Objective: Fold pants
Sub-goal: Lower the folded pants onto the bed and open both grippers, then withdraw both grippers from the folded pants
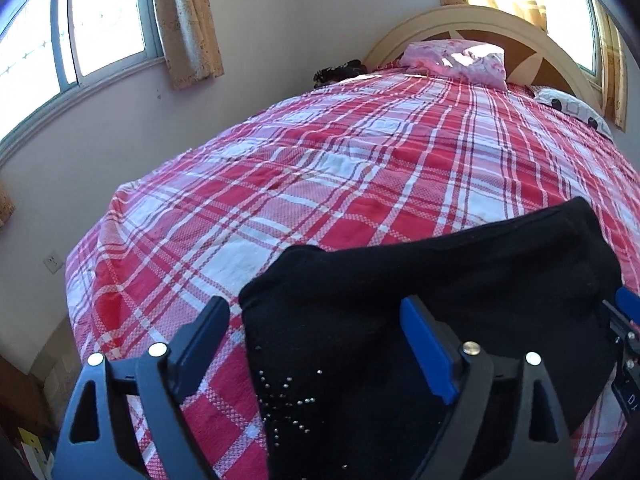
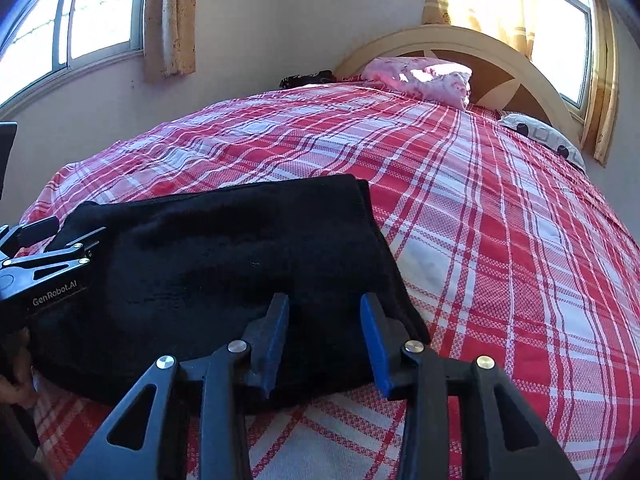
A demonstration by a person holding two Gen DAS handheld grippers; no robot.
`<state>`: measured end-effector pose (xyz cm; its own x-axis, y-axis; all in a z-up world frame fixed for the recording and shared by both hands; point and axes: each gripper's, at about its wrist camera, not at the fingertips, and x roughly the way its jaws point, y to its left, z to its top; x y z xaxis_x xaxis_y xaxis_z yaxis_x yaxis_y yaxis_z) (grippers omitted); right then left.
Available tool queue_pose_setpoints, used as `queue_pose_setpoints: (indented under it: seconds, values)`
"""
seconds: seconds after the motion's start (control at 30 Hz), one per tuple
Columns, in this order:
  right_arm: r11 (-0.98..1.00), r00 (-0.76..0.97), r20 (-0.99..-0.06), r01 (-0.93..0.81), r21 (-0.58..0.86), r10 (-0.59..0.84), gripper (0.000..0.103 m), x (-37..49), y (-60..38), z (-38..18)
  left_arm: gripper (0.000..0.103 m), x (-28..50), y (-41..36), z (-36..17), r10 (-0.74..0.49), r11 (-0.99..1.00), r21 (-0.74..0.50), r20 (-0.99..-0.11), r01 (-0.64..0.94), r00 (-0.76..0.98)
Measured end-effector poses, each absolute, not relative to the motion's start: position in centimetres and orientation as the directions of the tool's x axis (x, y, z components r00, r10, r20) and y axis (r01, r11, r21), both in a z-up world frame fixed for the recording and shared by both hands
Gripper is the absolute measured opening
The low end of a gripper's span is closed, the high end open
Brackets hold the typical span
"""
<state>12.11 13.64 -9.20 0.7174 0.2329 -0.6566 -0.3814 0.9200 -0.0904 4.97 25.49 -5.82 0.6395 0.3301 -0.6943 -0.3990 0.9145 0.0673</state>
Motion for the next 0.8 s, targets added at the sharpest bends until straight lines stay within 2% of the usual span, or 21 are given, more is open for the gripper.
queue_pose_setpoints:
  seconds: [0.07,0.2,0.27,0.57,0.8]
  values:
    - [0.919,0.714,-0.655,-0.386,-0.075,0.247,0.044,12.1,13.3,-9.0,0.090,4.4,25.6,-5.3,0.309,0.920,0.051,-0.706,-0.389,0.638]
    - [0.925,0.717,-0.618,-0.378,0.046,0.324,0.050,10.2,11.6,-7.4,0.090,2.6,24.2,-4.4,0.352,0.922,0.129,-0.671,-0.364,0.653]
    - [0.923,0.720,-0.598,-0.372,0.097,0.353,0.058,8.7,10.9,-6.7,0.090,1.8,23.6,-4.1,0.352,0.925,0.141,-0.665,-0.353,0.659]
    - [0.931,0.715,-0.602,-0.331,0.157,0.356,0.061,4.6,8.8,-6.4,0.090,0.1,20.6,-3.2,0.281,0.953,0.112,-0.675,-0.281,0.682]
    - [0.944,0.741,-0.585,-0.261,0.202,0.330,0.061,2.3,5.8,-5.5,0.095,-1.2,18.3,-2.1,0.242,0.967,0.105,-0.663,-0.233,0.708]
